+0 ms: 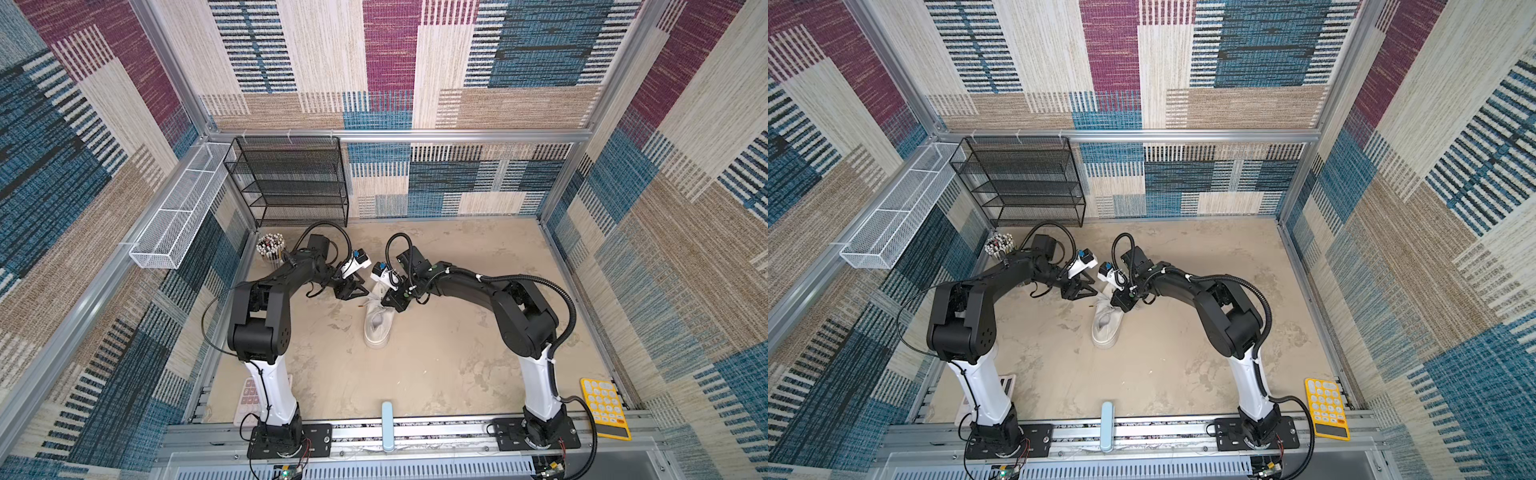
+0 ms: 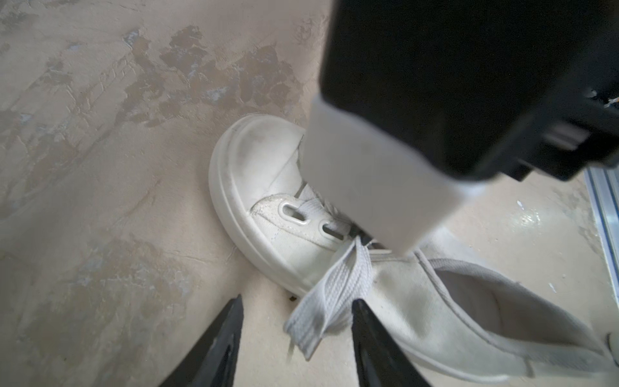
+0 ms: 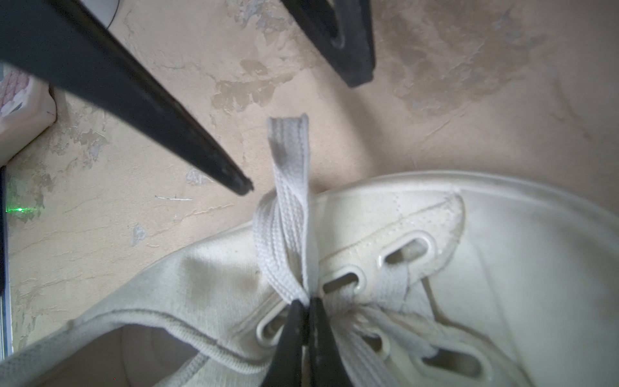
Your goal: Tie the shoes
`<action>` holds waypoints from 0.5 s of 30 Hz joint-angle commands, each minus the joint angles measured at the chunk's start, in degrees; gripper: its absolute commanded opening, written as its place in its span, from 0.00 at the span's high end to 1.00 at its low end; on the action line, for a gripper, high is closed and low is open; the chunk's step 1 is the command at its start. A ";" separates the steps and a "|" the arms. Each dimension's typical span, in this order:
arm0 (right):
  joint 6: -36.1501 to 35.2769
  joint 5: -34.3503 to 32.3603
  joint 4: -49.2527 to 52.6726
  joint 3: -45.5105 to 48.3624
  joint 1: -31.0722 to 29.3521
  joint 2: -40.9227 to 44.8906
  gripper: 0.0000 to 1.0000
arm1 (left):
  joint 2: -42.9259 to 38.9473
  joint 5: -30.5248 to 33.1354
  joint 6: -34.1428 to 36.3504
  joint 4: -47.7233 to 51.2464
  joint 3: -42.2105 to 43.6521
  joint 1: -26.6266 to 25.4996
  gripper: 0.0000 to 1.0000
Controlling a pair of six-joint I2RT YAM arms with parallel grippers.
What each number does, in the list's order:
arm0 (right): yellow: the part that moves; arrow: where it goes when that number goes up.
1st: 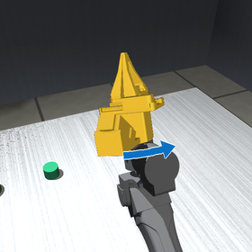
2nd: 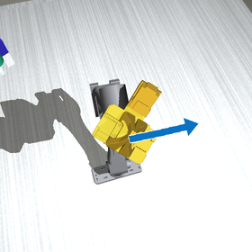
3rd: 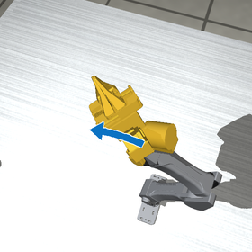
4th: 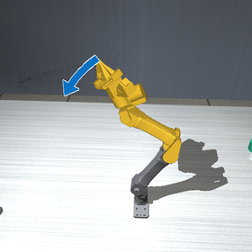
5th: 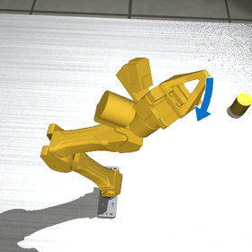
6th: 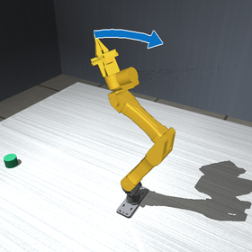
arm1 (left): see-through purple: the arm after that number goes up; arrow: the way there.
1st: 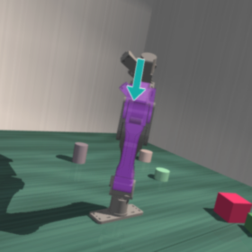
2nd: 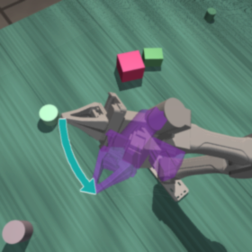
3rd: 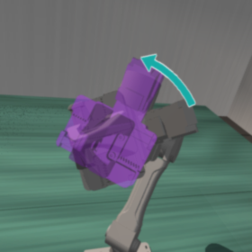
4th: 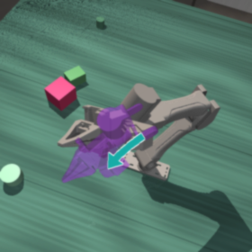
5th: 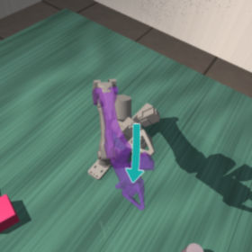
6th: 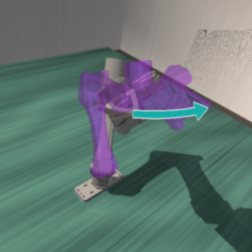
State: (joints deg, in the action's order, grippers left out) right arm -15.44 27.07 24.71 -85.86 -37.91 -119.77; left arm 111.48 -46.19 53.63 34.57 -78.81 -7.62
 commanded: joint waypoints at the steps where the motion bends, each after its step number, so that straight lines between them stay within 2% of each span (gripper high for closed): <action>1: 0.46 -0.70 4.73 0.09 -0.15 -0.47 0.93 | 1.05 -0.51 2.73 2.83 -1.29 -0.27 0.45; 3: 0.41 -0.77 4.82 0.00 -0.18 -0.62 0.93 | 1.61 -0.74 3.30 3.46 -1.74 -0.38 0.50; 8: 0.20 -0.91 5.17 -0.17 -0.15 -0.64 0.93 | 2.17 -1.18 3.58 4.76 -2.47 -0.47 0.72; 11: 0.22 -0.90 5.26 -0.21 -0.15 -0.65 0.93 | 2.34 -1.43 3.74 5.22 -2.60 -0.45 0.81; 15: 0.33 -0.95 5.22 -0.12 -0.15 -0.66 0.94 | 2.51 -1.01 4.38 6.40 -3.01 -0.38 1.00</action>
State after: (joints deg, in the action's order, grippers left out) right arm -15.27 27.05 24.97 -86.15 -37.91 -119.90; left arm 113.97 -46.65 56.14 38.85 -81.30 -7.99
